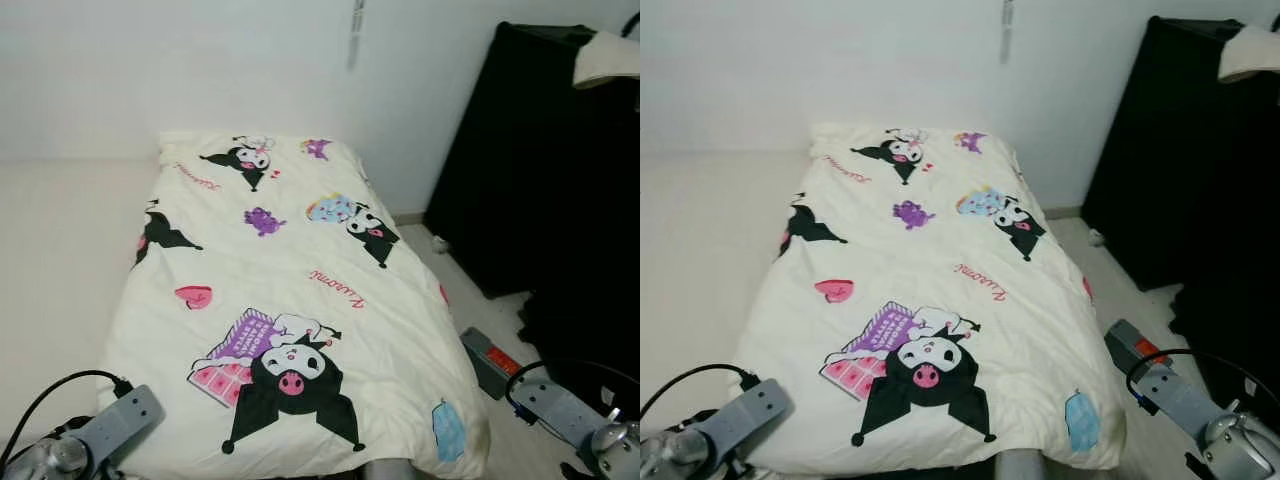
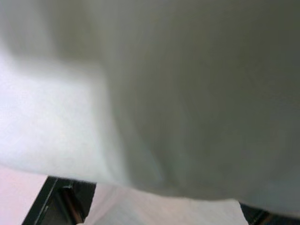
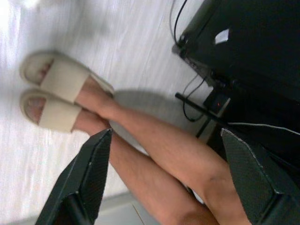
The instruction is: Clean up the room
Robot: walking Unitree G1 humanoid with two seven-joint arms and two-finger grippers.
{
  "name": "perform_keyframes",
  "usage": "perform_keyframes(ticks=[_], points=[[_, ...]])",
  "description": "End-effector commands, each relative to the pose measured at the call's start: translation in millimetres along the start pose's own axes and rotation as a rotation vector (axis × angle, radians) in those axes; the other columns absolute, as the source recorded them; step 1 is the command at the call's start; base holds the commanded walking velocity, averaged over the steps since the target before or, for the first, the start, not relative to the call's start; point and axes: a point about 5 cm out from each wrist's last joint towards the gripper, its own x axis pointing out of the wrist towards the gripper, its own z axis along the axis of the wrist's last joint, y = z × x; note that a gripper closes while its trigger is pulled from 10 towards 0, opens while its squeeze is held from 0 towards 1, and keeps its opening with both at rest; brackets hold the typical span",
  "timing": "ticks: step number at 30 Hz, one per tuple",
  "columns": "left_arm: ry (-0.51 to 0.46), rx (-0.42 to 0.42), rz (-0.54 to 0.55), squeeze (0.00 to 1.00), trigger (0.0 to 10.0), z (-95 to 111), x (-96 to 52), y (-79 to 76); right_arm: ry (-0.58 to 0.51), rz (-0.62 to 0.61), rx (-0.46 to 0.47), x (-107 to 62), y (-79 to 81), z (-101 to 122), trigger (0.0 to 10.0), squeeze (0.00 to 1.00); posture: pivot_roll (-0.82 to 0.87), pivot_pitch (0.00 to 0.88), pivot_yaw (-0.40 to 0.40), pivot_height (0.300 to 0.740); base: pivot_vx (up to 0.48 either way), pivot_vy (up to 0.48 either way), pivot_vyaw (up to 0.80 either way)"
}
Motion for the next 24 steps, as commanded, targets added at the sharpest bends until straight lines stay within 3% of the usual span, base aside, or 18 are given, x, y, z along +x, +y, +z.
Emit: perform_keyframes(ticks=[1,2,4,5,7,8,11,13,15,16,17,19,20,21,22,23,24], points=[[0.165,0.027,-0.145,1.0,10.0,-34,-12.2,-6.6,-0.082,0.002,0.039,-6.8,-4.0,19,10.0,1.0,-0.07,0.054,-0.07,0.546,0.0,0.0,0.0],[0.165,0.027,-0.145,1.0,10.0,-34,-12.2,-6.6,-0.082,0.002,0.039,-6.8,-4.0,19,10.0,1.0,-0.07,0.054,-0.07,0.546,0.0,0.0,0.0],[0.22,0.068,-0.298,1.0,10.0,-47,-35.9,-4.9,-0.159,0.001,0.07,-12.7,-6.2,39,10.0,1.0,-0.06,0.042,-0.072,0.546,0.0,0.0,0.0],[0.22,0.068,-0.298,1.0,10.0,-47,-35.9,-4.9,-0.159,0.001,0.07,-12.7,-6.2,39,10.0,1.0,-0.06,0.042,-0.072,0.546,0.0,0.0,0.0],[0.238,0.115,-0.384,1.0,10.0,-52,-55.6,-1.8,-0.193,0.011,0.075,-15.9,-5.1,49,10.0,1.0,-0.06,0.04,-0.07,0.546,0.0,0.0,0.0],[0.238,0.115,-0.384,1.0,10.0,-52,-55.6,-1.8,-0.193,0.011,0.075,-15.9,-5.1,49,10.0,1.0,-0.06,0.04,-0.07,0.546,0.0,0.0,0.0],[0.236,0.212,-0.508,1.0,10.0,-55,-83.9,-2.6,-0.206,0.017,0.065,-15.2,-1.5,57,10.0,1.0,-0.05,0.03,-0.063,0.546,0.0,0.0,0.0],[0.237,0.221,-0.546,1.0,10.0,-56,-88.4,-6.0,-0.206,0.019,0.063,-15.0,-0.4,58,10.0,1.0,-0.04,0.026,-0.06,0.546,0.0,0.0,0.0],[0.213,0.23,-0.644,1.0,10.0,-57,-93.5,-22.2,-0.222,0.015,0.073,-13.4,2.5,63,10.0,1.0,-0.03,0.021,-0.056,0.546,0.0,0.0,0.0],[0.157,0.197,-0.632,1.0,10.0,-53,-89.4,-25.9,-0.297,0.015,0.122,-11.8,4.9,76,10.0,1.0,-0.03,0.02,-0.056,0.546,0.0,0.0,0.0],[0.157,0.197,-0.632,1.0,10.0,-53,-89.4,-25.9,-0.297,0.015,0.122,-11.8,4.9,76,10.0,1.0,-0.03,0.02,-0.056,0.546,0.0,0.0,0.0],[0.054,0.114,-0.512,1.0,10.0,-40,-74.0,-19.1,-0.453,0.024,0.232,-11.0,10.9,102,10.0,1.0,-0.03,0.008,-0.058,0.546,0.0,0.0,0.0],[0.054,0.114,-0.512,1.0,10.0,-40,-74.0,-19.1,-0.453,0.024,0.232,-11.0,10.9,102,10.0,1.0,-0.03,0.008,-0.058,0.546,0.0,0.0,0.0],[-0.029,0.009,-0.349,1.0,10.0,-28,-57.9,-3.2,-0.541,0.047,0.327,-10.9,16.5,119,10.0,0.35,-0.03,0.002,-0.06,0.546,0.0,0.0,0.0],[-0.091,-0.099,-0.201,1.0,10.0,-17,-45.4,12.6,-0.6,0.076,0.397,-11.1,22.2,132,10.0,0.0,-0.03,0.0,-0.06,0.546,0.0,0.0,0.0],[-0.091,-0.099,-0.201,1.0,10.0,-17,-45.4,12.6,-0.6,0.076,0.397,-11.1,22.2,132,10.0,0.0,-0.03,0.0,-0.06,0.546,0.0,0.0,0.0],[-0.203,-0.264,-0.04,0.0,10.0,-2,-34.1,30.3,-0.668,0.106,0.46,-12.2,29.0,147,10.0,0.0,-0.02,0.0,-0.064,0.546,0.0,0.0,0.0]])
